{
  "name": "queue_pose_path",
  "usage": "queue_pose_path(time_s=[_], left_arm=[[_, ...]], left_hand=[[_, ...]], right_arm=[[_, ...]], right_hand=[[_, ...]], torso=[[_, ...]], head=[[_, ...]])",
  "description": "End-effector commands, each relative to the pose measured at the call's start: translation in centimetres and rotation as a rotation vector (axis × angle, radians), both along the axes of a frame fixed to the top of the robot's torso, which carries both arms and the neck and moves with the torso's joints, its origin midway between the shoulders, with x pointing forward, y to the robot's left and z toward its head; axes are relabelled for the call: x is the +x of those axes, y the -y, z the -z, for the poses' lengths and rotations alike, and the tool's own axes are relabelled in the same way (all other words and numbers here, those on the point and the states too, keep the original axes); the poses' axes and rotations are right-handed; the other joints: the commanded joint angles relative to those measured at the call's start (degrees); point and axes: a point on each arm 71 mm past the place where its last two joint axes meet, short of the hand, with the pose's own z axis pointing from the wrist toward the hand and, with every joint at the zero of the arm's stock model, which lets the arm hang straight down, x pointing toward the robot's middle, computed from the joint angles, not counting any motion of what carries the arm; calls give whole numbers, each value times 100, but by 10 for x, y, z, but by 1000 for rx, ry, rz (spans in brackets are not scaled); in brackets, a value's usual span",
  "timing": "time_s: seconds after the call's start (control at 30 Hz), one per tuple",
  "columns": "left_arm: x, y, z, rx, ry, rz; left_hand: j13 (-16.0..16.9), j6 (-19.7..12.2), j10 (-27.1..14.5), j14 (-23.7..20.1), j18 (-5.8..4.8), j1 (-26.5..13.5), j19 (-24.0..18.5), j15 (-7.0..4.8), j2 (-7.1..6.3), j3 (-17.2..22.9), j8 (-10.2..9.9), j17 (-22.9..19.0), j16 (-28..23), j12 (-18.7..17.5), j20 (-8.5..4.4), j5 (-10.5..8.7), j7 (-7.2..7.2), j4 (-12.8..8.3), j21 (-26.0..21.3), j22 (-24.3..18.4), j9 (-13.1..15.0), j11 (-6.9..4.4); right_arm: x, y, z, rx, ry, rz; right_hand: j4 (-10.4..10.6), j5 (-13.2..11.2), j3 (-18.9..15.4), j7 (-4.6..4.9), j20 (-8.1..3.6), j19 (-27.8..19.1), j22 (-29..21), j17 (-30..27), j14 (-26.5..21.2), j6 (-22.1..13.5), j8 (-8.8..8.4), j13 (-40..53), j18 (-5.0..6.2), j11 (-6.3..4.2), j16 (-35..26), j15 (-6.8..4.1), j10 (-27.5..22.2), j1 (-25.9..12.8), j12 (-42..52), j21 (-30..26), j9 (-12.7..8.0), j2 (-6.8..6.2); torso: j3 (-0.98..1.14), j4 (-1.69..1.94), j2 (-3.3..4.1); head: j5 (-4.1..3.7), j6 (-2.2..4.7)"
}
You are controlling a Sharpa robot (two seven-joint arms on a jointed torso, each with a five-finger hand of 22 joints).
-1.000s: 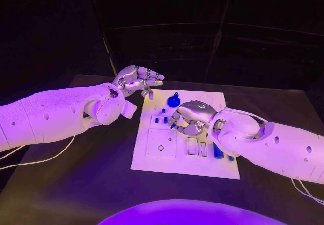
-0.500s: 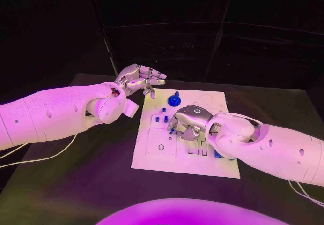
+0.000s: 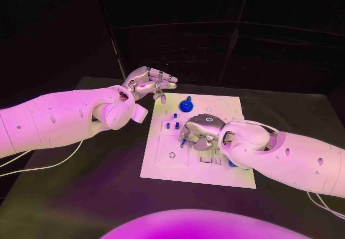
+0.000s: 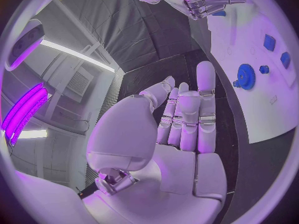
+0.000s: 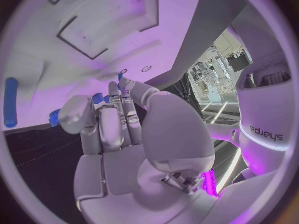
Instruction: Assemble the parts on the task board
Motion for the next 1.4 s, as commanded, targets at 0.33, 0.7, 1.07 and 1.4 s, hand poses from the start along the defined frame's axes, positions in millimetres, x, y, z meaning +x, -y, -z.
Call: queue_pose_path(time_s=[0.33, 0.7, 1.07, 1.4], left_arm=[[0, 1, -1, -8, 2, 15], [0, 2, -1, -7, -3, 17], [0, 2, 0, -6, -6, 19], [0, 2, 0, -6, -7, 21]], left_hand=[[8, -30, -35, -44, 56, 2, -52, 8, 11, 0, -32, -5, -8, 28, 8, 30, 11, 23, -27, -5, -6, -2], [9, -35, -45, -51, 58, 6, -53, 10, 16, 2, -31, -17, -9, 36, 11, 30, 10, 24, -31, -8, -7, -2], [9, -35, -45, -51, 58, 6, -53, 10, 16, 2, -31, -17, -9, 36, 11, 30, 10, 24, -31, -8, -7, -2], [9, -35, -45, -51, 58, 6, -53, 10, 16, 2, -31, -17, -9, 36, 11, 30, 10, 24, -31, -8, -7, -2]], right_arm=[[-3, -3, 1, -3, -3, -20], [-5, -3, 1, -7, -8, -22], [-3, -3, 2, -20, -8, -12], [-2, -5, 4, -41, -9, -8]], right_hand=[[-2, 34, 39, -4, -6, 25, -1, -8, 201, 44, -12, 5, 49, -5, 9, -43, 23, -32, 14, 25, 6, -26], [1, 37, 41, -6, -6, 23, 0, -3, 202, 48, -12, 5, 49, -5, 13, -43, 25, -37, 14, 27, 7, -24], [5, 37, 38, -6, -7, 21, -3, -6, 201, 52, -13, 6, 49, -6, 12, -43, 26, -48, 13, 26, 8, -27], [11, 36, 34, -5, -8, 20, -1, -4, 201, 54, -13, 6, 49, -6, 14, -43, 26, -59, 13, 27, 8, -30]], torso=[[2, 3, 3], [0, 3, 4], [-2, 3, 1], [0, 3, 3]], head=[[8, -19], [10, -35], [4, -36], [0, -44]])
